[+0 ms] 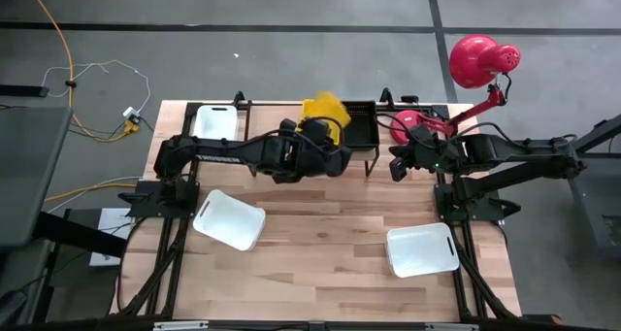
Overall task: Stack baskets on shelf by color
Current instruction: Stack the yellow bin into the yellow bin on the shelf
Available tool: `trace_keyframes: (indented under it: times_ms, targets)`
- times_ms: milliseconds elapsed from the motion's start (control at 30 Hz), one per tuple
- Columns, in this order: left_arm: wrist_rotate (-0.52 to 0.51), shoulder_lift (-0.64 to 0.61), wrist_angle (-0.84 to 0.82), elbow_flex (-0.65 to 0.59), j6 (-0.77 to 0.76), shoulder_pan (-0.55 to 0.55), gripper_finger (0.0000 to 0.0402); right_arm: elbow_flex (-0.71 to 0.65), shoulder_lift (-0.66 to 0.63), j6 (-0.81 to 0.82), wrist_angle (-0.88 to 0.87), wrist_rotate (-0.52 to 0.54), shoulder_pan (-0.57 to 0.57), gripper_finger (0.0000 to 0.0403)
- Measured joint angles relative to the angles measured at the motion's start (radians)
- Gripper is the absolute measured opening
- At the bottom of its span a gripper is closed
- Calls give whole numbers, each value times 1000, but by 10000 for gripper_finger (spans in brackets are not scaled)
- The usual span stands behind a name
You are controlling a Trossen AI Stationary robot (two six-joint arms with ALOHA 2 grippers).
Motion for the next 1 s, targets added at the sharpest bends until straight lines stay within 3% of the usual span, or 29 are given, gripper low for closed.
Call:
trace_keyframes:
  times_ms: [533,1000]
  targets:
    - [7,-3,0,0,94,19,146,0,0,0,-3,0,0,0]
    - [70,-114,22,0,184,96,164,0,0,0,2,1,0,0]
